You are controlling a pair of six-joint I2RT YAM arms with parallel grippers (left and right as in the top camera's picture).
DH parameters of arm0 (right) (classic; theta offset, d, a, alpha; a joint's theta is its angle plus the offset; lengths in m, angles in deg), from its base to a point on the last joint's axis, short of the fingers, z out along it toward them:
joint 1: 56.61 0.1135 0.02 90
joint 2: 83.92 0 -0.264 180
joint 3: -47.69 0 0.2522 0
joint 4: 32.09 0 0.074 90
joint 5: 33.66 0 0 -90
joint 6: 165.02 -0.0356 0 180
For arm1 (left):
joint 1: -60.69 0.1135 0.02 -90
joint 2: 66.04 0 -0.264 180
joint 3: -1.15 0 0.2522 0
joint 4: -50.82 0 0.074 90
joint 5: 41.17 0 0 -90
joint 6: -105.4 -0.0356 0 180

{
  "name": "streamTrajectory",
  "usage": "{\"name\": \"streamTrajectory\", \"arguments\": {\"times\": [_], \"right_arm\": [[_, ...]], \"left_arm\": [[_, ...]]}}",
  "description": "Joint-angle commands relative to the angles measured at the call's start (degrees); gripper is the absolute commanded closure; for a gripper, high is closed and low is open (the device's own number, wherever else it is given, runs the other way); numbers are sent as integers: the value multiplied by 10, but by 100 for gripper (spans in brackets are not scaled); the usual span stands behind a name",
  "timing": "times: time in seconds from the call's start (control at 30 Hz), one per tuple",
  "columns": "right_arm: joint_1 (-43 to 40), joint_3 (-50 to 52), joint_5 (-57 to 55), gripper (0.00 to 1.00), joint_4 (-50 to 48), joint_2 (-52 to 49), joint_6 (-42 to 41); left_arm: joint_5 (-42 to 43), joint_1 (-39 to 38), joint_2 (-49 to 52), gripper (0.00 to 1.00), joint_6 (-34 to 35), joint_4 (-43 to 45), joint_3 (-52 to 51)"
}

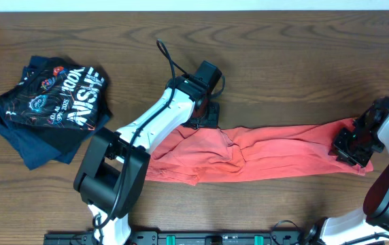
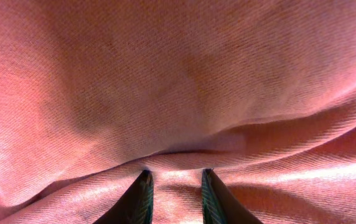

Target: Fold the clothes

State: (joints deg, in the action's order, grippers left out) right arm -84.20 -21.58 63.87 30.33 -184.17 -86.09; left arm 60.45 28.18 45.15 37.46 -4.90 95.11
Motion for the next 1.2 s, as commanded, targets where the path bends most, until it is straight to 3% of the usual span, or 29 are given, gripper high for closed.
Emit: {"name": "streamTrajectory", "arguments": {"times": [0.0,0.27,0.33,0.47,0.5,0.73,0.9,1.17], "right_arm": [[10,3,2,75,2,6,0],[10,3,2,75,2,6,0],[10,3,2,75,2,6,0],[10,3,2,75,2,6,0],[10,3,2,75,2,6,0],[10,3,2,75,1,6,0],[10,3,2,75,0,6,0],[10,3,0,76,0,6,0]], "left_arm": [[-3,-1,17,46,-8,3,2],[-3,-1,42,47,-8,16,2],[-2,-1,46,55,-8,16,2],[21,-1,42,89,-25,23,2],[35,-1,42,93,-35,24,2],[143,-1,37,94,-78,-2,2],[226,0,12,94,-166,-31,2],[229,0,-46,94,-206,-55,2]]}}
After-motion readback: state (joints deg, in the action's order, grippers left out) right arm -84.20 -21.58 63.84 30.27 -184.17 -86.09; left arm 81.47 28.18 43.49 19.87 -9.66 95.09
